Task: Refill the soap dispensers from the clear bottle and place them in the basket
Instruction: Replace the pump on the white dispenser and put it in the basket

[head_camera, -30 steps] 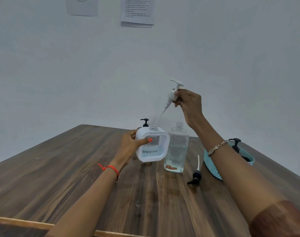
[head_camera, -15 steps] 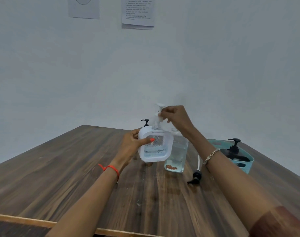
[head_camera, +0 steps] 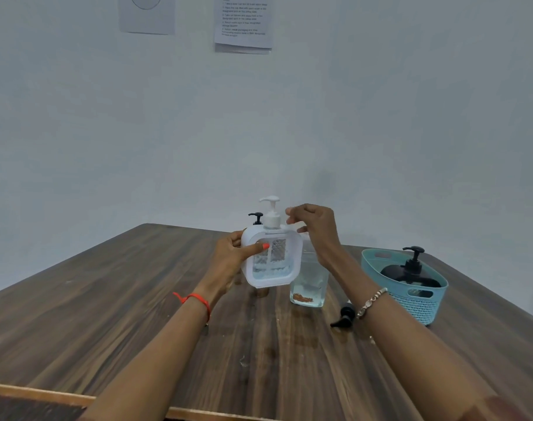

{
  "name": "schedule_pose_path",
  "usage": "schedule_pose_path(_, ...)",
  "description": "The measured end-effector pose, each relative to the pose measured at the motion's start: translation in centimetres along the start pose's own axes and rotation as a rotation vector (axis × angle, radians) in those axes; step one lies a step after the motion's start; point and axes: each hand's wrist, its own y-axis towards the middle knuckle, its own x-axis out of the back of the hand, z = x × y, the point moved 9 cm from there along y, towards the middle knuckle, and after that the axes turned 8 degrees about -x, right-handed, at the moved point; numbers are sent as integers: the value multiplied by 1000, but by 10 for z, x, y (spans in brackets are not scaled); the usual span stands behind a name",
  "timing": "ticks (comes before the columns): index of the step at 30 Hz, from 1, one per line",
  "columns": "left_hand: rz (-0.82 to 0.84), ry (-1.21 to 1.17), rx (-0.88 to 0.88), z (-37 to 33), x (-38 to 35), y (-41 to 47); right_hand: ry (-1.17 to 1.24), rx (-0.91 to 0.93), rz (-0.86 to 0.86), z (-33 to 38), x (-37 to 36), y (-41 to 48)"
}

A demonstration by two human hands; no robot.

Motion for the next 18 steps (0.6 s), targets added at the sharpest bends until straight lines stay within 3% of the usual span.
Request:
schedule_pose_path(5, 18, 5, -13, -2, -5, 0, -64, -51, 85, -8, -11, 0)
schedule_pose_path(9, -6, -13, -1, -2, -1, 1, -34, -25, -40, -8, 2, 1)
schedule_pose_path(15, 42, -7, 9, 1, -5, 2, -149, -97, 190, -13, -19, 6)
schedule_pose_path(18, 54, 6, 11, 1, -5, 3, -190, -76, 130, -8, -19, 4)
